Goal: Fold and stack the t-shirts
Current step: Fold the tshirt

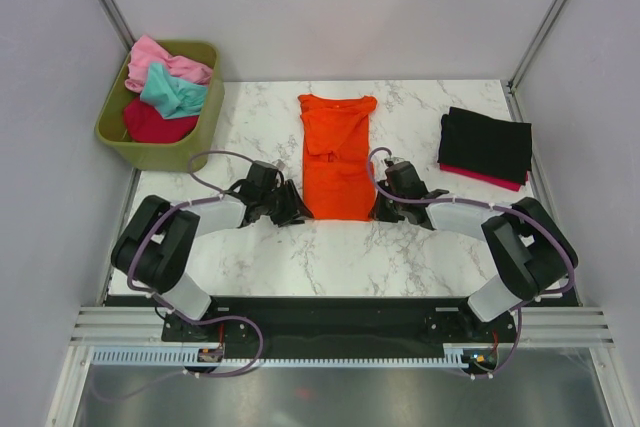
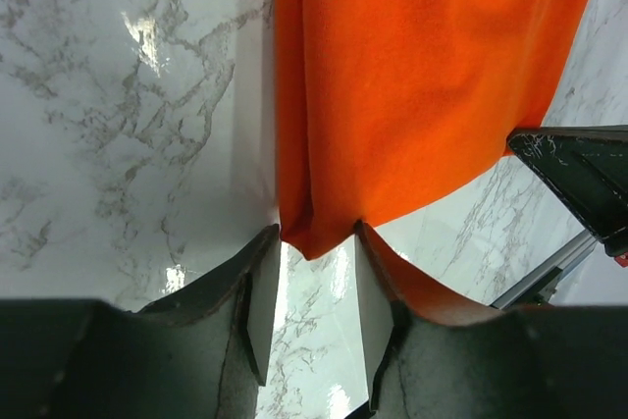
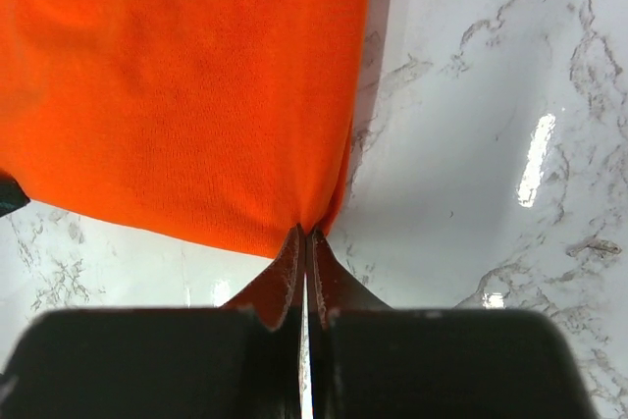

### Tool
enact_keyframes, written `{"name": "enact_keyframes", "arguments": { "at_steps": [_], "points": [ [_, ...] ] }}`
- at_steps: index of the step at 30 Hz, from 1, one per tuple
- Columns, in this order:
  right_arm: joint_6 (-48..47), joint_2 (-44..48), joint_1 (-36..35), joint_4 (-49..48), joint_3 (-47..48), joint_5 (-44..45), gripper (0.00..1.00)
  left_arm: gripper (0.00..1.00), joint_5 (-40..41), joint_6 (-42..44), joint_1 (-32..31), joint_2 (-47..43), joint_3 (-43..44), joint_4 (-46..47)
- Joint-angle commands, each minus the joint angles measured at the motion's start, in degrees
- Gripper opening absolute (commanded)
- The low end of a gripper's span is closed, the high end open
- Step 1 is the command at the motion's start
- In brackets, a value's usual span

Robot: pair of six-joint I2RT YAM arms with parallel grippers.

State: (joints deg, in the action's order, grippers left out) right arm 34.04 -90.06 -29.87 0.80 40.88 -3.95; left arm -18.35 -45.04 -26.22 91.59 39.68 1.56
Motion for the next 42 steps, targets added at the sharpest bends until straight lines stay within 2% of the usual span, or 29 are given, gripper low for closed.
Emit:
{"name": "enact_keyframes", "arguments": {
  "at_steps": [1,4,6,9,13,19,23,29,32,36,42],
  "points": [
    [-0.6,0.6,0.0,-2.1,-0.6,-0.4,0.0,0.43,1.2,-1.2,-0.2,1.9,0.9,1.5],
    [-0.6,1.2,0.0,-2.6,-1.0,-0.7,0.0,0.34,0.9,-2.0,-0.3,2.9,0.7,3.0],
    [-0.9,1.6,0.0,-2.6,-1.3,-1.2,0.0,0.18,0.3,-2.2,-0.2,2.9,0.5,4.1],
    [-1.4,3.1,-0.5,-1.2,-1.7,-1.3,0.0,0.02,2.8,-1.7,-0.8,-0.5,-1.5,4.6],
    [-1.3,8.0,-1.1,-1.0,-4.7,-1.8,0.0,0.02,4.5,-1.0,-1.0,-8.1,-6.4,4.5],
    [-0.6,19.3,-2.8,2.8,-9.9,-4.8,0.0,0.02,-0.5,-1.1,-1.7,-20.3,-13.3,3.4],
    [0.5,29.0,-4.9,7.7,-11.4,-5.8,0.0,0.02,-2.4,-2.1,-2.5,-29.2,-16.7,-1.2],
    [1.4,41.0,-6.3,17.0,-8.7,-5.5,0.0,0.02,-3.4,-4.1,-5.5,-43.8,-16.1,-10.2],
    [1.2,43.6,-6.5,20.7,-6.1,-5.1,0.0,0.02,-3.4,-4.8,-6.0,-49.9,-14.1,-15.1],
    [0.3,43.5,-6.5,23.5,-2.1,-4.0,0.0,0.02,-3.1,-4.7,-6.0,-52.1,-10.7,-20.3],
    [-0.8,39.9,-6.5,24.9,3.8,0.2,0.0,0.02,-3.5,-4.7,-6.0,-48.4,-6.3,-21.3]
  ]
}}
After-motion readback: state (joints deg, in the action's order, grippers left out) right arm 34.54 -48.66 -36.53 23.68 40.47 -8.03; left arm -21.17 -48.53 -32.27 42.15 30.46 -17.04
